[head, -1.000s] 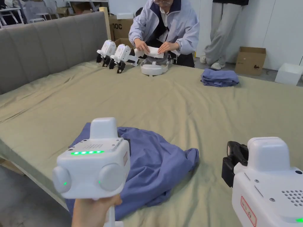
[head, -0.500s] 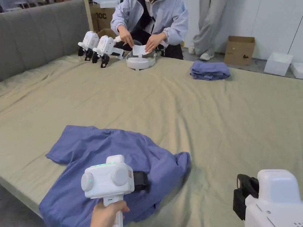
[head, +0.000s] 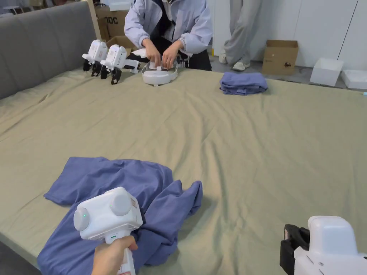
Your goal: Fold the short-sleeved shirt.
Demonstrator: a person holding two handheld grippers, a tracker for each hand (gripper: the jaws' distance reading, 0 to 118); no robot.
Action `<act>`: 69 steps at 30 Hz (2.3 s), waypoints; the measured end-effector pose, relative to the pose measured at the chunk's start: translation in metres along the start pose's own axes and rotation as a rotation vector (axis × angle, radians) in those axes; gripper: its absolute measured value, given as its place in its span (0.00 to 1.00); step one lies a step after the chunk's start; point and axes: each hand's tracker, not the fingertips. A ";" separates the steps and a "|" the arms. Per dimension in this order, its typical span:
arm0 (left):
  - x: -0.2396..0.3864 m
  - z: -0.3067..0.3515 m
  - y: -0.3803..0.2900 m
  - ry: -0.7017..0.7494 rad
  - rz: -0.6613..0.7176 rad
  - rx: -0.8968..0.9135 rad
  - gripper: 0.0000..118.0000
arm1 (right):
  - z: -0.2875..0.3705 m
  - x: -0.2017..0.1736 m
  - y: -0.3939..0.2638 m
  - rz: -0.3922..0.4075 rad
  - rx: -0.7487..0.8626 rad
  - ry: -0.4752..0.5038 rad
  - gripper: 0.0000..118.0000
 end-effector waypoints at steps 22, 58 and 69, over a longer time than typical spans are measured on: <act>0.283 0.216 -0.123 -0.851 -0.584 0.081 0.06 | 0.147 0.154 -0.001 -0.254 0.206 -0.409 0.00; 0.147 0.074 -0.149 -0.383 -0.514 -0.112 0.00 | 0.096 0.124 -0.030 -0.184 0.017 -0.300 0.00; 0.144 0.023 -0.036 -0.242 -0.355 -0.055 0.94 | 0.063 0.119 -0.028 -0.172 -0.050 -0.261 0.00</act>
